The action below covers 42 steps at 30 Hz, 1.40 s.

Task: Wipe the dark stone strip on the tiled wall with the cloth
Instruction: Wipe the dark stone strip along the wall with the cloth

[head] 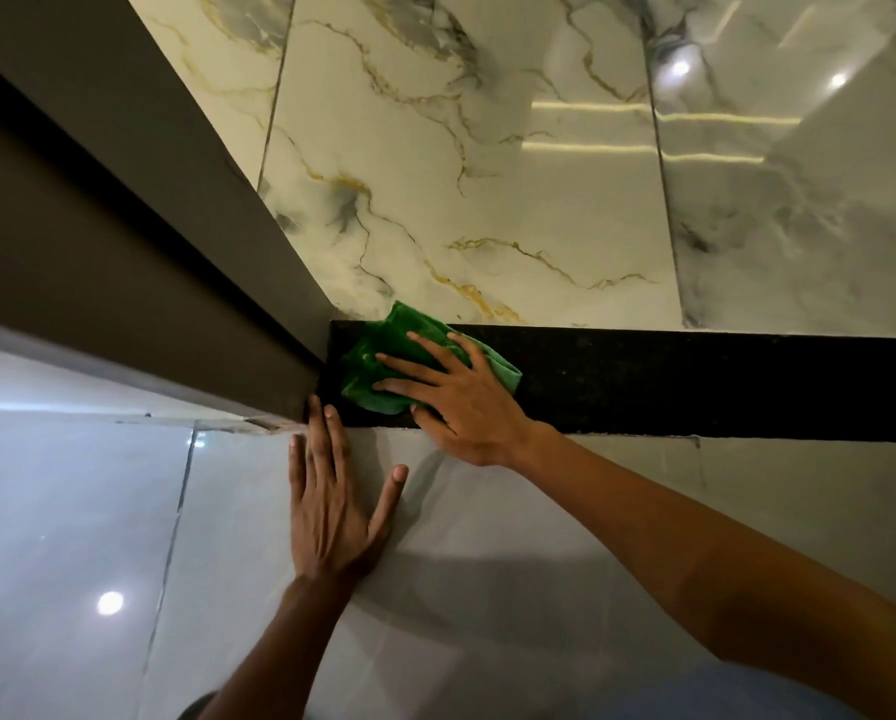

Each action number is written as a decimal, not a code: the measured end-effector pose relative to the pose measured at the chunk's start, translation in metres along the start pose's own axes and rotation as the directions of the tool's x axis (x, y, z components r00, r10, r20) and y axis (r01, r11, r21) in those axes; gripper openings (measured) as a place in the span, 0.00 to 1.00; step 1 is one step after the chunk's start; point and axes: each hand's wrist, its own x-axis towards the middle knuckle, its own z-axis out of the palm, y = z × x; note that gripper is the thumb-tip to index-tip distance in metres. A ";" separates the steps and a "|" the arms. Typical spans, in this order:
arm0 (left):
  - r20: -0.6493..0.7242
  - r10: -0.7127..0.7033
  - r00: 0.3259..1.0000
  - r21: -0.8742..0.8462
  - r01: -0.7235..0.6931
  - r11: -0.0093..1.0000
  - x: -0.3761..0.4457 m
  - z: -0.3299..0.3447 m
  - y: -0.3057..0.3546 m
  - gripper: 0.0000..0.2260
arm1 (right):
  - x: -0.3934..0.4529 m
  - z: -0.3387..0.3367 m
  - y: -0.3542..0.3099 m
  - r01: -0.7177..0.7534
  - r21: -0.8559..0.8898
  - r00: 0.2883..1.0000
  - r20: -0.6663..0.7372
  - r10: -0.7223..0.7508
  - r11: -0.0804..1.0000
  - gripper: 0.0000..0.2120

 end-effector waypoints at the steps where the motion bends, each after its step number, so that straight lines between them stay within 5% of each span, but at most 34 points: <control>1: 0.002 0.005 1.000 0.002 -0.005 1.000 0.000 -0.001 0.001 0.47 | -0.007 0.001 0.000 0.012 0.001 1.000 -0.011 -0.012 1.000 0.26; 10: 0.051 0.106 0.993 -0.037 -0.105 0.994 0.004 0.000 0.022 0.44 | -0.087 0.007 0.027 -0.077 -0.016 0.986 -0.146 0.074 0.997 0.27; 20: 0.114 0.211 0.971 -0.016 -0.211 0.977 0.019 0.008 0.050 0.44 | -0.164 -0.018 0.103 -0.462 -0.018 0.853 -0.283 0.438 0.887 0.27; 26: 0.133 0.261 0.956 0.042 -0.268 0.962 0.025 0.013 0.060 0.44 | -0.228 -0.048 0.163 -0.695 0.042 0.666 -0.337 0.666 0.717 0.27; 38: 0.128 0.295 0.947 0.152 -0.312 0.938 0.032 0.025 0.071 0.44 | -0.315 -0.095 0.221 -0.943 0.314 0.008 -0.301 0.953 0.107 0.26; 42: 0.137 0.320 0.938 0.183 -0.341 0.922 0.034 0.029 0.070 0.43 | -0.325 -0.095 0.224 -0.946 0.320 -0.042 -0.299 0.953 0.059 0.26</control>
